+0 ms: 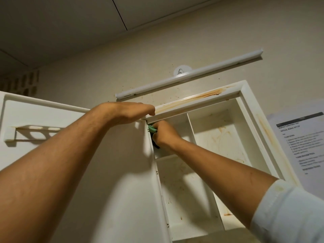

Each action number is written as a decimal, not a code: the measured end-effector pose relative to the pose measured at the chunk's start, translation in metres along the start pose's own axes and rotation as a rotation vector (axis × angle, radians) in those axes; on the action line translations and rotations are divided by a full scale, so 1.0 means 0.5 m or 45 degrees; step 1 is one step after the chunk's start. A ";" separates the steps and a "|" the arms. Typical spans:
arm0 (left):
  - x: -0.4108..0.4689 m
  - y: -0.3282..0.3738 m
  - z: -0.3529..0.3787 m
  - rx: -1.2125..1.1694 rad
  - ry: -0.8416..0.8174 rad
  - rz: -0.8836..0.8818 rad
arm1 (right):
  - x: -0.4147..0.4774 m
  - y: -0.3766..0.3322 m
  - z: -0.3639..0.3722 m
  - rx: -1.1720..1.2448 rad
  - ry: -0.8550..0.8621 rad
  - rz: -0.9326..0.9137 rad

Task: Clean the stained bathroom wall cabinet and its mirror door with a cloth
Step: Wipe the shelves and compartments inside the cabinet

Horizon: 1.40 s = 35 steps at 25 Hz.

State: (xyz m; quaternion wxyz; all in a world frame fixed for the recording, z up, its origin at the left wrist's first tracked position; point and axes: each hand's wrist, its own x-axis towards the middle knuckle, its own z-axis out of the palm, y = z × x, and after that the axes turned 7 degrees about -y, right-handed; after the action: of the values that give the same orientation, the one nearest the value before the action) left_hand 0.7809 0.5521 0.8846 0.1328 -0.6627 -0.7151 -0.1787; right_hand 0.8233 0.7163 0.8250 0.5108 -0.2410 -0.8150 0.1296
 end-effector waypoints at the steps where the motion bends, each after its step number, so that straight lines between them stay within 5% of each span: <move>1: -0.004 0.004 0.003 0.019 -0.016 -0.014 | -0.007 0.005 -0.008 -0.068 -0.060 -0.026; 6: 0.001 0.016 0.007 0.091 0.010 -0.056 | -0.020 0.032 -0.008 -0.200 -0.092 -0.194; 10: 0.031 0.010 0.003 0.130 0.036 -0.075 | 0.005 0.039 -0.008 -0.620 -0.105 -0.247; 14: 0.040 -0.006 0.005 0.146 0.034 -0.048 | 0.022 0.033 -0.021 -0.581 -0.165 -0.147; 19: 0.011 0.007 0.004 0.180 0.037 -0.053 | -0.017 0.042 -0.055 -0.650 -0.607 -0.059; 21: 0.006 0.006 0.003 0.193 0.052 -0.045 | -0.038 0.044 -0.073 -0.607 -0.464 -0.055; 25: 0.008 -0.001 0.000 0.187 0.069 -0.046 | -0.062 0.034 -0.064 -0.571 0.152 -0.052; 29: 0.009 -0.003 0.003 0.185 0.058 -0.044 | -0.034 0.040 -0.007 -0.221 0.040 0.019; 35: 0.037 -0.022 0.004 0.197 0.078 -0.002 | 0.023 0.036 0.013 -0.167 -0.100 0.007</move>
State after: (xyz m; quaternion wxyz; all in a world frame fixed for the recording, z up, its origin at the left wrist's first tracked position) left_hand 0.7685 0.5691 0.8896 0.2052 -0.6441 -0.7228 -0.1434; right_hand 0.8178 0.7382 0.8226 0.4613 -0.2709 -0.8404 0.0866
